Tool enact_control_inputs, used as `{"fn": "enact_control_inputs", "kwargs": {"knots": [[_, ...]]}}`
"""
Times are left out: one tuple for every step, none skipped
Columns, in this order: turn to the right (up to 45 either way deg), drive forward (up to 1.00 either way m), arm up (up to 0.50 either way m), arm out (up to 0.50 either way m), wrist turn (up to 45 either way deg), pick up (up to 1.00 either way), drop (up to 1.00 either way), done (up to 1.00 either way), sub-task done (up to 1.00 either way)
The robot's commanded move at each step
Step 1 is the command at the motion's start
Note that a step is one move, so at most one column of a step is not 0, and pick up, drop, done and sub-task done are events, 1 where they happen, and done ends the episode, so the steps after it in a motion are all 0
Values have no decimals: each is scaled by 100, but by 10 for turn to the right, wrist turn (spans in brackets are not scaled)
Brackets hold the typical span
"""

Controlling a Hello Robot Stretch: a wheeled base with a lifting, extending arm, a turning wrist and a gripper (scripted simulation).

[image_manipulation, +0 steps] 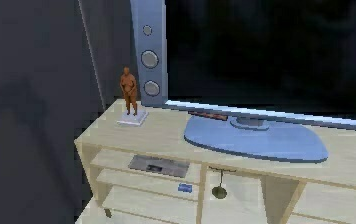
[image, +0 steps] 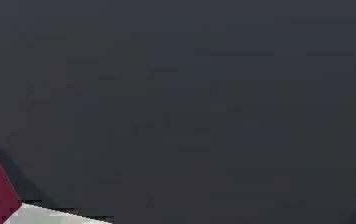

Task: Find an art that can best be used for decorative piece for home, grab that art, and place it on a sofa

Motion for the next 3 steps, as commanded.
{"fn": "enact_control_inputs", "kwargs": {"knots": [[-90,0,0,0,0,0,0,0,0],[450,0,0,0,0,0,0,0,0],[450,0,0,0,0,0,0,0,0]]}}
